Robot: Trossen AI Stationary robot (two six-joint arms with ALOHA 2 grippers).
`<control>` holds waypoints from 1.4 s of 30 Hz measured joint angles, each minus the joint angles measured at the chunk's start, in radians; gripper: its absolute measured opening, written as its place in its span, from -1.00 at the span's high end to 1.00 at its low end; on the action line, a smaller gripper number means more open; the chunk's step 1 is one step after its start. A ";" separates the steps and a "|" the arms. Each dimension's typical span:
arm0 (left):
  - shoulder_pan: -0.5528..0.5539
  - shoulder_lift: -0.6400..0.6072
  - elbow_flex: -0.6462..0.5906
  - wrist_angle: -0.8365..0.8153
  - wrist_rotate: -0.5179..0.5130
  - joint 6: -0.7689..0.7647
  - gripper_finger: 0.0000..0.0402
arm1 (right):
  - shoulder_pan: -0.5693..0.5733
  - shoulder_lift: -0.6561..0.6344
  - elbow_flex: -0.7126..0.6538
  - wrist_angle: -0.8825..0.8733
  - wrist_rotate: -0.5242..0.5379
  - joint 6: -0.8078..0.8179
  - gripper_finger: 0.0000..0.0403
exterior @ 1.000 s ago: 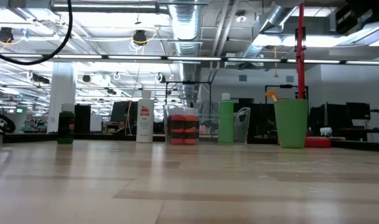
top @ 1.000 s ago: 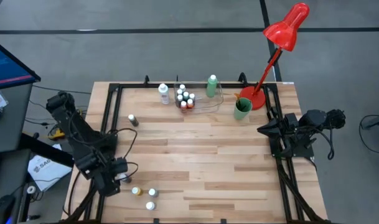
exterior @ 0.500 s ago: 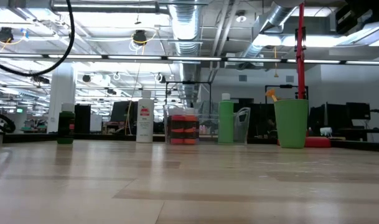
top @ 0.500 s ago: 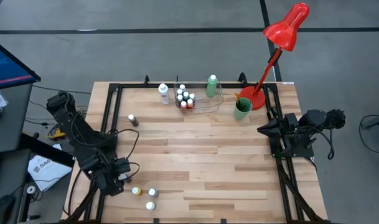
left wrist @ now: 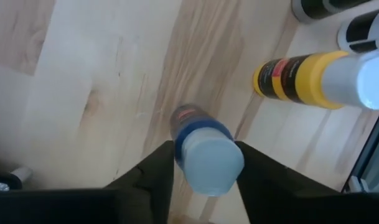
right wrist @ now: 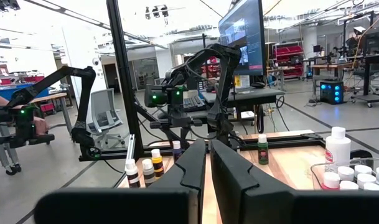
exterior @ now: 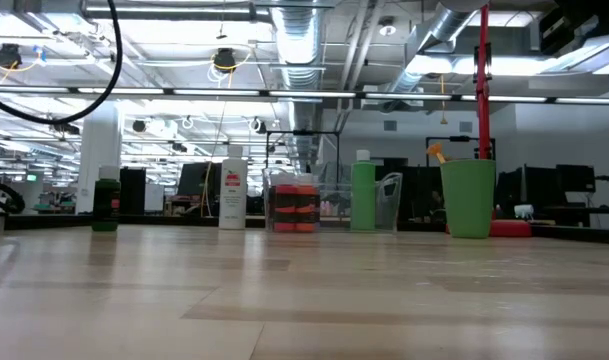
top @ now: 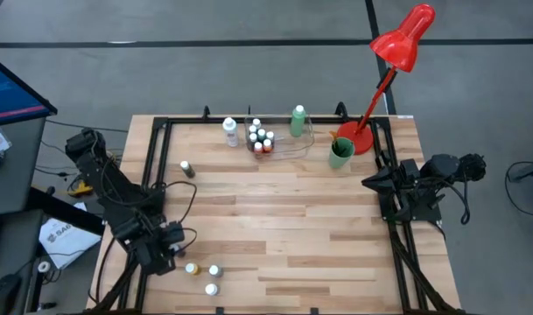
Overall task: Pick & Place Paint Supplies
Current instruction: Put the small blue paint bottle into the transparent bin
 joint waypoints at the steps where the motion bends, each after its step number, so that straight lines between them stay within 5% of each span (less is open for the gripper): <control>1: 0.004 -0.001 0.000 0.000 -0.003 0.000 0.34 | 0.000 0.000 0.000 0.000 0.000 0.000 0.89; 6: 0.022 -0.002 0.002 0.010 -0.018 0.001 0.53 | 0.000 0.000 0.000 0.000 0.000 0.000 0.89; 17: 0.177 -0.027 0.009 0.012 -0.057 0.028 0.53 | 0.000 0.000 0.000 0.000 0.000 0.000 0.89; 31: 0.716 -0.145 0.030 0.063 -0.062 0.306 0.53 | 0.000 0.000 0.000 0.000 0.000 0.000 0.89; 42: 1.119 -0.015 0.294 0.205 -0.063 0.605 0.54 | 0.000 0.000 0.000 0.000 0.000 0.000 0.89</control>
